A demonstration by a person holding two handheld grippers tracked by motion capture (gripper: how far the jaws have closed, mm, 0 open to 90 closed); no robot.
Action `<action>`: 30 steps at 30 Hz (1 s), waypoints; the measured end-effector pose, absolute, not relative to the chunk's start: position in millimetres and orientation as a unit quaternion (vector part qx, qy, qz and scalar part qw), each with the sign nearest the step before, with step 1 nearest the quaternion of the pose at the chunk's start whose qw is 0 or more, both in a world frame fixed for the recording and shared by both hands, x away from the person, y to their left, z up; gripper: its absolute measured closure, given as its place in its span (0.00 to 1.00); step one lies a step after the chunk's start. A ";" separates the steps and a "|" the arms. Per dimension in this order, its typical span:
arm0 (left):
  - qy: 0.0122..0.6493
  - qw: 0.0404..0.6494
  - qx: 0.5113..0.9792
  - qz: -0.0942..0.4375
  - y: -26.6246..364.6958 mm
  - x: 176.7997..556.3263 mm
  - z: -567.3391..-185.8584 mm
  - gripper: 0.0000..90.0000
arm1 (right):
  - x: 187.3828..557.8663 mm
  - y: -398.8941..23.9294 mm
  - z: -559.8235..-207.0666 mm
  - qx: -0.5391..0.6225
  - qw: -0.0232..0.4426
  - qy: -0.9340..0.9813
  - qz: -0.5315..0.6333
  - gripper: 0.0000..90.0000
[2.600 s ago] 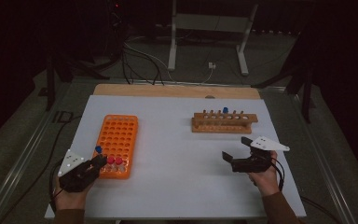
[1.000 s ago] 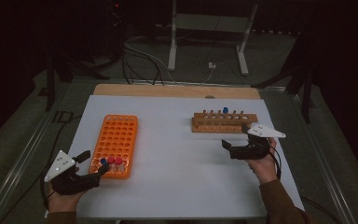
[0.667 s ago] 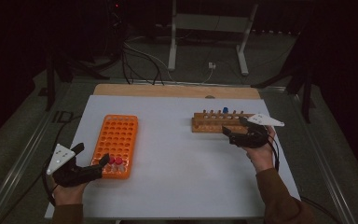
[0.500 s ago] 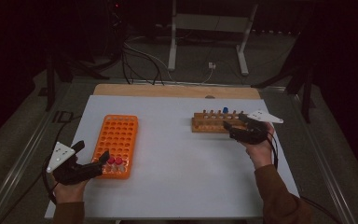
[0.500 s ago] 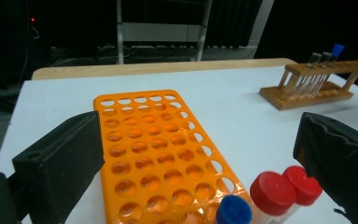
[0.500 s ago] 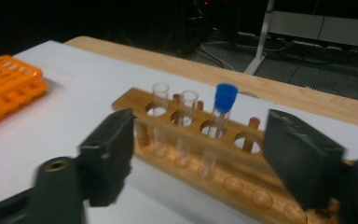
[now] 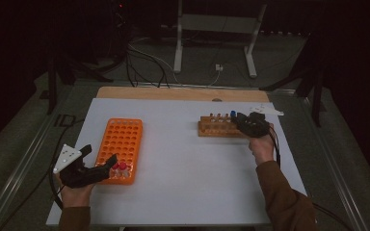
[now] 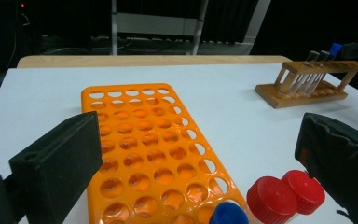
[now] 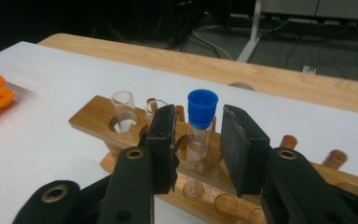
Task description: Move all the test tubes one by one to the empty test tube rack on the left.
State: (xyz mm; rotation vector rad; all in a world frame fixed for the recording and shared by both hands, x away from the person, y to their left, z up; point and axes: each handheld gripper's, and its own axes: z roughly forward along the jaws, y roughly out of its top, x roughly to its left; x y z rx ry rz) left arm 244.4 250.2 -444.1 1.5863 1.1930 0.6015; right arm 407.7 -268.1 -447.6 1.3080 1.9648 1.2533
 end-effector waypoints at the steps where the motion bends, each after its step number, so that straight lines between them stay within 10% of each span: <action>1: 0.495 0.508 0.659 0.249 250.3 244.3 -444.3 0.01 | 410.1 -266.8 -449.1 0.481 0.229 0.714 0.455 0.72; 30: 0.496 0.506 0.661 0.247 249.6 242.8 -445.1 0.02 | 411.0 -257.1 -443.6 0.474 0.266 0.706 0.455 0.86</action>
